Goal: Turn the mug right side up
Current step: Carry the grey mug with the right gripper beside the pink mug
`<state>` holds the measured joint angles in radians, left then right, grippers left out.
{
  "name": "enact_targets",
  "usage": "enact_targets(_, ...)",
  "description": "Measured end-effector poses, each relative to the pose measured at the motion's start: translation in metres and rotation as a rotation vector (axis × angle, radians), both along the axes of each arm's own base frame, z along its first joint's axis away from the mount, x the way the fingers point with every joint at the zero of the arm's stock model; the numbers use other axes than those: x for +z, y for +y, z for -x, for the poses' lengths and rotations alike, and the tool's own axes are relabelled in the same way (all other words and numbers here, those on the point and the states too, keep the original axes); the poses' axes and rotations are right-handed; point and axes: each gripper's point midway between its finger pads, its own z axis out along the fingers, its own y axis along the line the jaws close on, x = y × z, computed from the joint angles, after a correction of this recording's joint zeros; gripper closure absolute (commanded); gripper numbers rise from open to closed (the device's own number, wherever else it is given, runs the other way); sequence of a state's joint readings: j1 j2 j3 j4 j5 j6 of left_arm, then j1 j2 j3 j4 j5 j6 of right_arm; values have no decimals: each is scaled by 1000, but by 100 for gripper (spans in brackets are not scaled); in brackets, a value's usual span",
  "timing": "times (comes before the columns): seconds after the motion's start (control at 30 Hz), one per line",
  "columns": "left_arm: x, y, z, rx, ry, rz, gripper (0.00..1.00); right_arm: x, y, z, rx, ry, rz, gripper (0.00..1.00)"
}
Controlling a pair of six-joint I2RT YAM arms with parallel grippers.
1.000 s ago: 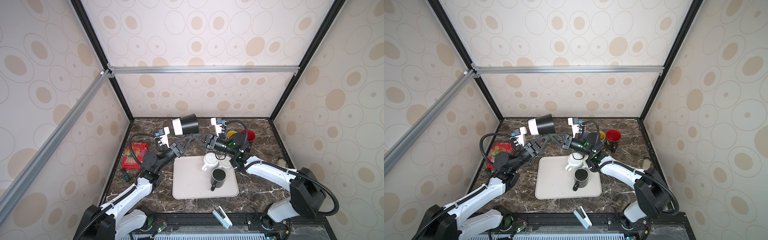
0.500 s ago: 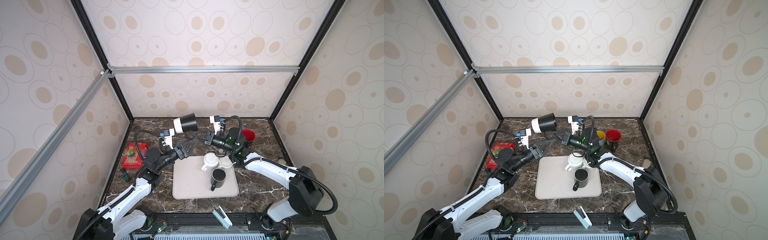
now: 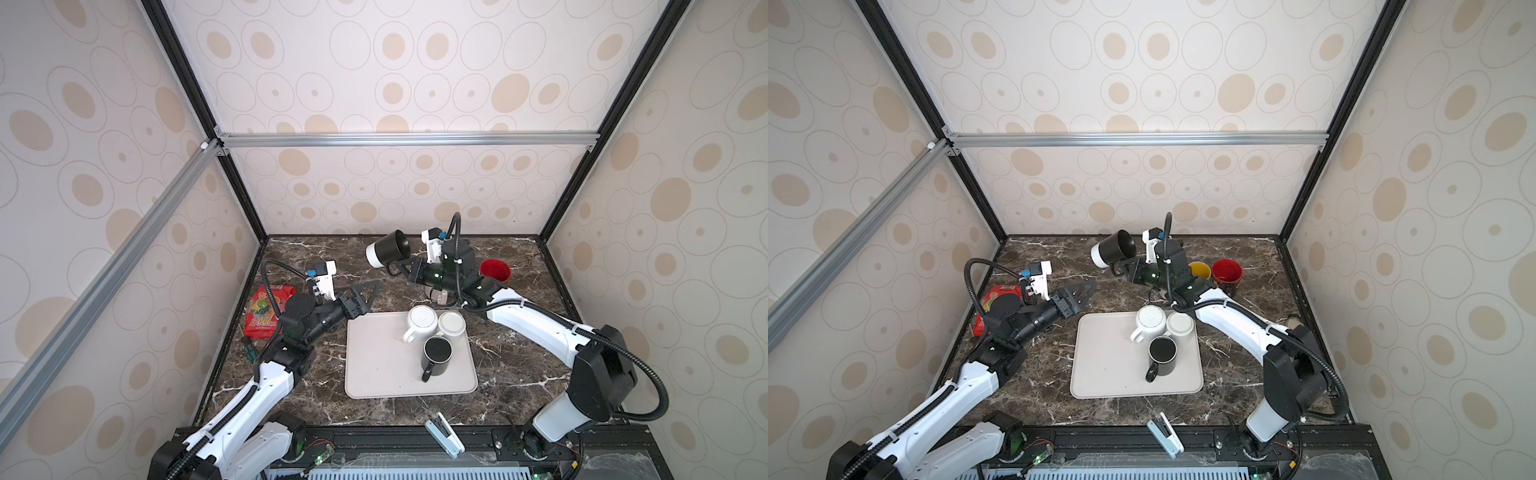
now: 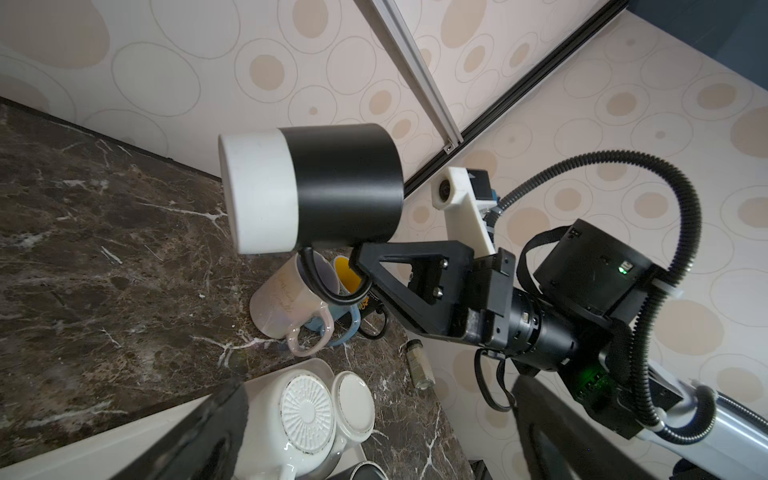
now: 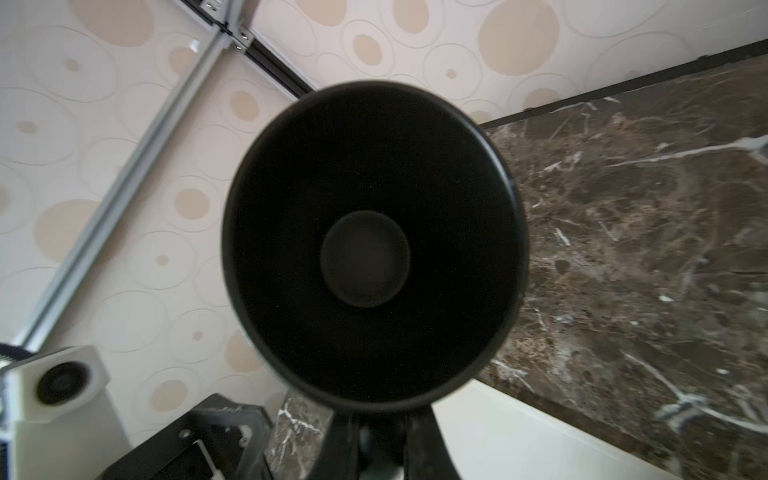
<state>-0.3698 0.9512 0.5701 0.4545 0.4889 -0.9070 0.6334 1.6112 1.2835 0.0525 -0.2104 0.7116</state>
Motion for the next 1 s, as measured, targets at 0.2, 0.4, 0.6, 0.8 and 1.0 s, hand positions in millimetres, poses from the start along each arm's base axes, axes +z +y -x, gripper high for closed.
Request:
enact_targets(0.2,-12,0,1,-2,17,-6,0,-51,-20,-20,-110,56,233,100)
enact_targets(0.4,-16,0,0,0,24,-16,0,-100,-35,-32,-155,120,431,100)
enact_targets(0.6,-29,0,-3,5,54,-49,0,-125,-43,-43,-183,148,562,100)
enact_targets(0.8,-43,3,-5,23,77,-88,0,-137,-51,-51,-212,147,679,100)
enact_targets(1.0,-51,6,-6,39,89,-117,0,-149,-49,-52,-205,149,763,100)
